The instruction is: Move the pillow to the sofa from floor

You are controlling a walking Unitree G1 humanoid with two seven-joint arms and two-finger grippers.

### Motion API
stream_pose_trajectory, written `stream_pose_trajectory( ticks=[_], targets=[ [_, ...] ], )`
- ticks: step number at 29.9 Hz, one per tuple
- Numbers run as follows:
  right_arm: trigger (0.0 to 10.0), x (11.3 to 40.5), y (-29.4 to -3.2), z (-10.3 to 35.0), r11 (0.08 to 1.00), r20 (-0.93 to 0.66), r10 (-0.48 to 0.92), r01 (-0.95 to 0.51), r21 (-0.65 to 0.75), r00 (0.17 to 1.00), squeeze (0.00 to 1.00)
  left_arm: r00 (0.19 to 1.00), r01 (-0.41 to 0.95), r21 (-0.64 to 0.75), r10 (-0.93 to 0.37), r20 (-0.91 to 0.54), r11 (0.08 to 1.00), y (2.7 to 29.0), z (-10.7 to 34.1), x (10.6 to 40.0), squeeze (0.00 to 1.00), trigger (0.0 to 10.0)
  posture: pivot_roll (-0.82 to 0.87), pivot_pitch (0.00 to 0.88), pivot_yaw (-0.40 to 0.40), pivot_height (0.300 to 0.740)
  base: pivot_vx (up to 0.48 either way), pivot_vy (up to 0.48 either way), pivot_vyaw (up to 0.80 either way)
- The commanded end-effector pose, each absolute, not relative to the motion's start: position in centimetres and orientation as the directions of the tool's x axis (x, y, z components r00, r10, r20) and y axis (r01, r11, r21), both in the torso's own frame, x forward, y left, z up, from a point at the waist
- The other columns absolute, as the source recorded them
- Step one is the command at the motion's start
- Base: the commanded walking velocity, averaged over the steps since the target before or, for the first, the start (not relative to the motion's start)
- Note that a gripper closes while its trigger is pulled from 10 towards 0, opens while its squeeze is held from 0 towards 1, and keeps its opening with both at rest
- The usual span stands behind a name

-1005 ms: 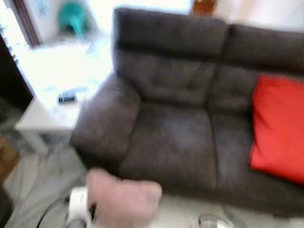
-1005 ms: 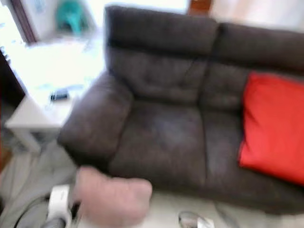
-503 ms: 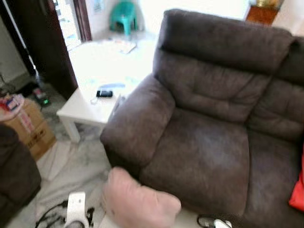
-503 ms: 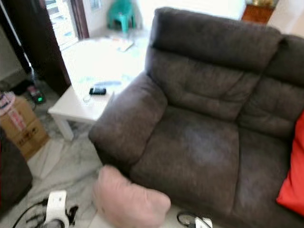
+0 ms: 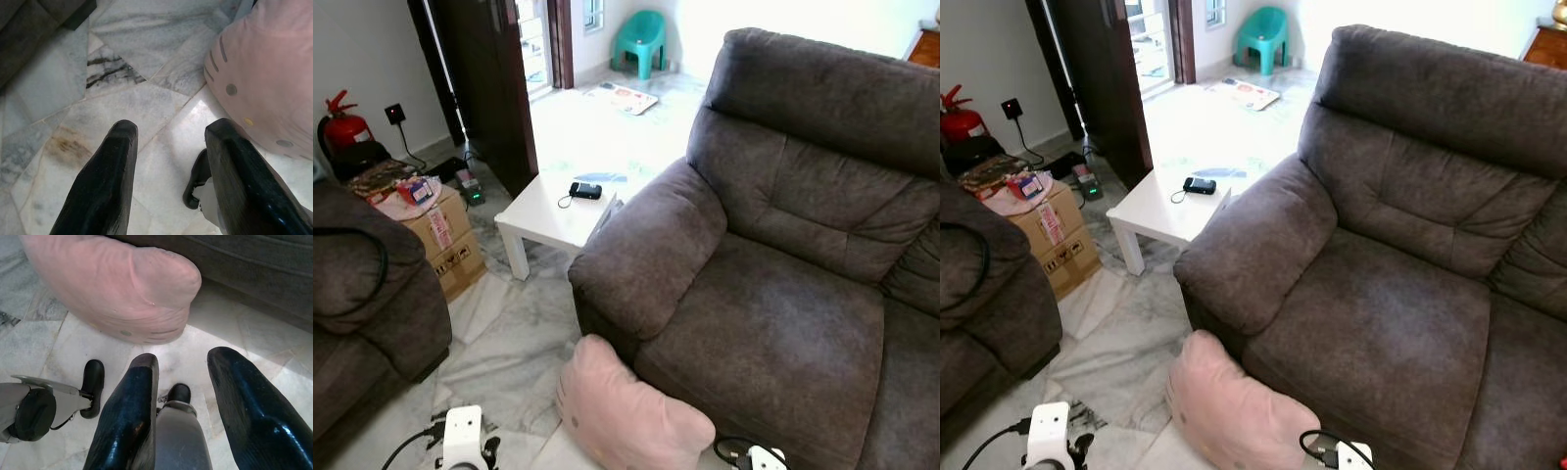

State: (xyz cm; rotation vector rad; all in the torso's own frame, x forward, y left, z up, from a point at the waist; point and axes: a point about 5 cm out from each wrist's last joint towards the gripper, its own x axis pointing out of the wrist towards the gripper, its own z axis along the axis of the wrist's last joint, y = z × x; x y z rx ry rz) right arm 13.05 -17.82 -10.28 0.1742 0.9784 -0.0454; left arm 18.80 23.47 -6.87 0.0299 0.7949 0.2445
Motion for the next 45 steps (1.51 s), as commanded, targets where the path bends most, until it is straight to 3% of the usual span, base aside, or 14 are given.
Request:
stream_pose_trajectory(
  ticks=[1, 5, 21, 31, 45],
  targets=[
    [10.0, 12.9, -17.9, -10.3, 0.985, -0.830, 0.036, 0.122, 0.124, 0.556, 0.00, 0.659, -0.213, 0.117, 0.231, -0.716, 0.970, 23.5, -7.1, 18.5, 0.00, 10.0, 0.17, 0.000, -0.075, 0.740, 0.000, 0.000, 0.80],
    [10.0, 12.9, -17.9, -10.3, 0.984, -0.830, 0.037, 0.124, 0.127, 0.556, 0.00, 0.658, -0.214, 0.117, 0.231, -0.716, 0.970, 23.5, -7.1, 18.5, 0.00, 10.0, 0.17, 0.000, -0.074, 0.740, 0.000, 0.000, 0.73],
    [10.0, 12.8, -18.2, -10.4, 0.979, -0.836, -0.024, 0.182, 0.090, 0.548, 0.00, 0.662, -0.190, 0.095, 0.199, -0.723, 0.977, 23.4, -7.0, 18.8, 0.00, 10.0, 0.17, 0.000, -0.079, 0.740, 0.000, 0.000, 0.00],
    [10.0, 12.8, -18.4, -10.3, 0.973, -0.817, -0.116, 0.230, 0.020, 0.565, 0.00, 0.675, -0.103, 0.096, 0.141, -0.724, 0.990, 23.0, -6.5, 20.0, 0.00, 10.0, 0.16, 0.000, -0.045, 0.740, 0.000, 0.000, 0.00],
    [10.0, 11.9, -18.5, -10.5, 0.957, -0.827, -0.215, 0.280, -0.073, 0.519, 0.00, 0.674, 0.046, 0.126, 0.062, -0.736, 0.991, 22.1, -6.2, 21.1, 0.00, 10.0, 0.12, 0.000, -0.022, 0.740, 0.000, 0.000, 0.00]
  ],
)
